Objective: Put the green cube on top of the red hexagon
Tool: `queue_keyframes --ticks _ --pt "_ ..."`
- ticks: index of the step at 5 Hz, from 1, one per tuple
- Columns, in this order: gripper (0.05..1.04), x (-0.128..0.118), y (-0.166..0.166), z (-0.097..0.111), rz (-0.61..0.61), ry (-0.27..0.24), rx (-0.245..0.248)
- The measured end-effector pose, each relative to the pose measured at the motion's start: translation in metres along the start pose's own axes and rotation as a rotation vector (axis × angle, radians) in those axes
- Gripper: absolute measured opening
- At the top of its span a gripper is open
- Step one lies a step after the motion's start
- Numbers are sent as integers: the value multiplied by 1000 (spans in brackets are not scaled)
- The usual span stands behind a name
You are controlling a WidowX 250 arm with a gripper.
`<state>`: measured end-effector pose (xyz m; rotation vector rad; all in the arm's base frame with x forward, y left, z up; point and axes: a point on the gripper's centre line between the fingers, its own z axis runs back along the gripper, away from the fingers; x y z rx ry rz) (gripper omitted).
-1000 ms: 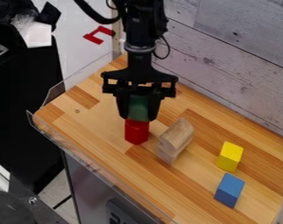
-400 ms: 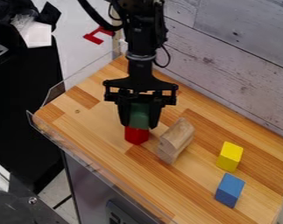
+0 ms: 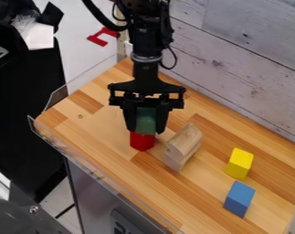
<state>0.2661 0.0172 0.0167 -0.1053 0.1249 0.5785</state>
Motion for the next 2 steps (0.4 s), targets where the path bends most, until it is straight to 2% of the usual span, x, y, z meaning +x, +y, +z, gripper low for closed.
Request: queue_keyframes --ticks 2 --pt "582 4 5 1 19 -8 -3"
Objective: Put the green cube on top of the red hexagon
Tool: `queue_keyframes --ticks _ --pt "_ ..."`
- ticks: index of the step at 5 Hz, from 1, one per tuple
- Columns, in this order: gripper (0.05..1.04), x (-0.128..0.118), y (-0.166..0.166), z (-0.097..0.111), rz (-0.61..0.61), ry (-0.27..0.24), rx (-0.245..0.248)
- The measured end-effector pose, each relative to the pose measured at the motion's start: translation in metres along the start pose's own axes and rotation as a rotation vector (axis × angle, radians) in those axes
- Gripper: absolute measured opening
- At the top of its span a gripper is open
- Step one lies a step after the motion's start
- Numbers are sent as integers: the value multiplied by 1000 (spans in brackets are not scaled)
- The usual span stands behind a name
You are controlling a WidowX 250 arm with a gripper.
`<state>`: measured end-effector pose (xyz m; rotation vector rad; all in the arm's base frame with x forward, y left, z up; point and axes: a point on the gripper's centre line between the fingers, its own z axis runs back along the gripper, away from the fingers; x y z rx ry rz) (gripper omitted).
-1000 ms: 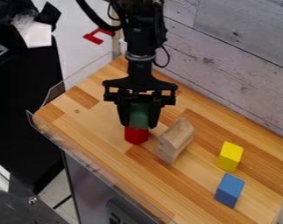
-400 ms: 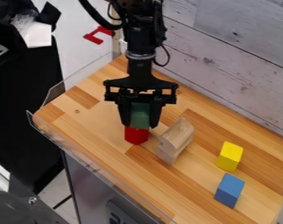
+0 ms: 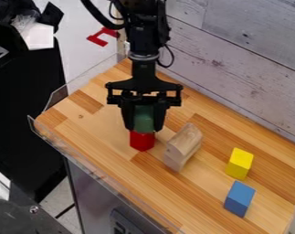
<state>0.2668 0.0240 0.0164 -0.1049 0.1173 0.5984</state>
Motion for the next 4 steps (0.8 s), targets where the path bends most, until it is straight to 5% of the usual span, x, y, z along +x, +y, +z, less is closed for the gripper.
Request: queue_keyframes --ticks 1,2,4 --pt "652 1 2 0 4 1 1" --pt "923 -1 3 1 3 10 11" --pt "999 -15 -12 47 -31 -159 -62"
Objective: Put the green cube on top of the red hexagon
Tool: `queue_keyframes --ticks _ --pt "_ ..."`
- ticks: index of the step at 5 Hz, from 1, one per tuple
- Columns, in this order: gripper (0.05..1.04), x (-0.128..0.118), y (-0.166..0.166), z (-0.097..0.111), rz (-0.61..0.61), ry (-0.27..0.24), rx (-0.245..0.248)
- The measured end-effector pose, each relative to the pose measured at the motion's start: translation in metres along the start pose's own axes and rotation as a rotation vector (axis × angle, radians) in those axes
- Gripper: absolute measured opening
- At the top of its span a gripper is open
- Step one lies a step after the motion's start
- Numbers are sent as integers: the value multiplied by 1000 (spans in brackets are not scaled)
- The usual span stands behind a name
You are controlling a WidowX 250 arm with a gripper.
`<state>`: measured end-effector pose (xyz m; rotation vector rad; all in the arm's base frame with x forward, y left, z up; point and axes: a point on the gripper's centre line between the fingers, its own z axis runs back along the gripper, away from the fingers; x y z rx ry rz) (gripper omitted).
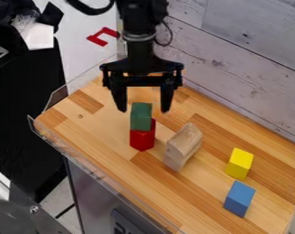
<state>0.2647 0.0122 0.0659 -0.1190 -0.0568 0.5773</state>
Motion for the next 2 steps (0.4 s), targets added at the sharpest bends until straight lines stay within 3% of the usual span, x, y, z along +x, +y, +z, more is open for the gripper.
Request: queue_keyframes --ticks 1,2 --pt "999 -9 -11 23 -50 -56 29" --pt "999 -15 -42 47 -216 -108 89"
